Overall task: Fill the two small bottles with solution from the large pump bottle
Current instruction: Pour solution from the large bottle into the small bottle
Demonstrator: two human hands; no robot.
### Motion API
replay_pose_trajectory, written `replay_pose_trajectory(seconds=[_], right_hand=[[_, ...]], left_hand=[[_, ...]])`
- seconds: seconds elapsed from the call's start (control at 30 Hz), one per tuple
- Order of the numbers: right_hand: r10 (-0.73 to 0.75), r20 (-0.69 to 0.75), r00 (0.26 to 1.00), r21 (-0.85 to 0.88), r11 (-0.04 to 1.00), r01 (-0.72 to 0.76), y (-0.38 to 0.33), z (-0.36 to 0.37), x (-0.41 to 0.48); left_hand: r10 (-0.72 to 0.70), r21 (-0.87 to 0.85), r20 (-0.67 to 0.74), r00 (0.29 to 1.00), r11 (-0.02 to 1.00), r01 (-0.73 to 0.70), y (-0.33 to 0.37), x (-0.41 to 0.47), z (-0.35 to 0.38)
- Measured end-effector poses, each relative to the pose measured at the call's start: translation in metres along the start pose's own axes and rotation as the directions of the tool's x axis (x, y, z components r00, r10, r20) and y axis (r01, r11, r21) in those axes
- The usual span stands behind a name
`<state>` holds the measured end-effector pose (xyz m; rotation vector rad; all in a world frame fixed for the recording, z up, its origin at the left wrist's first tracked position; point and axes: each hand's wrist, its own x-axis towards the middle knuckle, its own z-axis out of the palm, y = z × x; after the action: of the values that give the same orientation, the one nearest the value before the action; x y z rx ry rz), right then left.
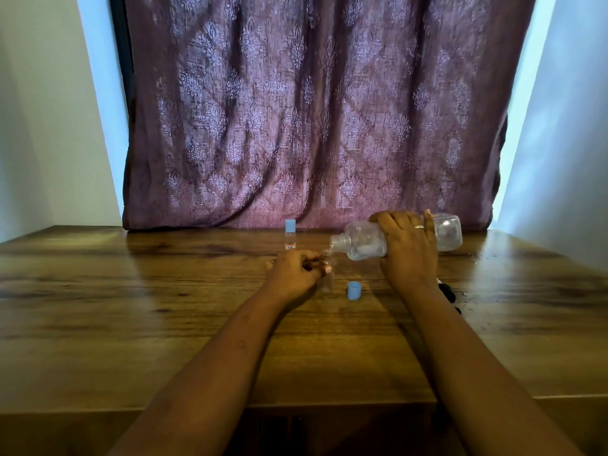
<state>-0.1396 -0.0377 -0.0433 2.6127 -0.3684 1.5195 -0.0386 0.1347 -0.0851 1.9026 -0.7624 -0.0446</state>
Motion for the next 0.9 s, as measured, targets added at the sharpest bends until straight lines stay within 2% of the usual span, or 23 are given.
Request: replay_pose_trajectory(seconds=[0.13,0.43,0.9], right_hand=[[-0.005,0.001,1.0,-0.015,1.0,0.005,0.0008,0.0013,0.0001],[-0.004,0.013,1.0,0.005,1.0,0.004,-0.0012,-0.0018,0.0013],[-0.012,-0.011,1.0,-0.007,1.0,0.012,-0.0018,-0.002,0.0018]], left_hand=[[0.022,0.007,-0.034,0.999,1.0,-0.022,-0.0018,0.0012,0.0013],[-0.008,-0.023,0.019,1.0,1.0,0.009,0.0003,-0.0004,0.0002],[-0.015,-0.032,0.021,1.0,0.999,0.016,-0.0042,0.0034,0.0]])
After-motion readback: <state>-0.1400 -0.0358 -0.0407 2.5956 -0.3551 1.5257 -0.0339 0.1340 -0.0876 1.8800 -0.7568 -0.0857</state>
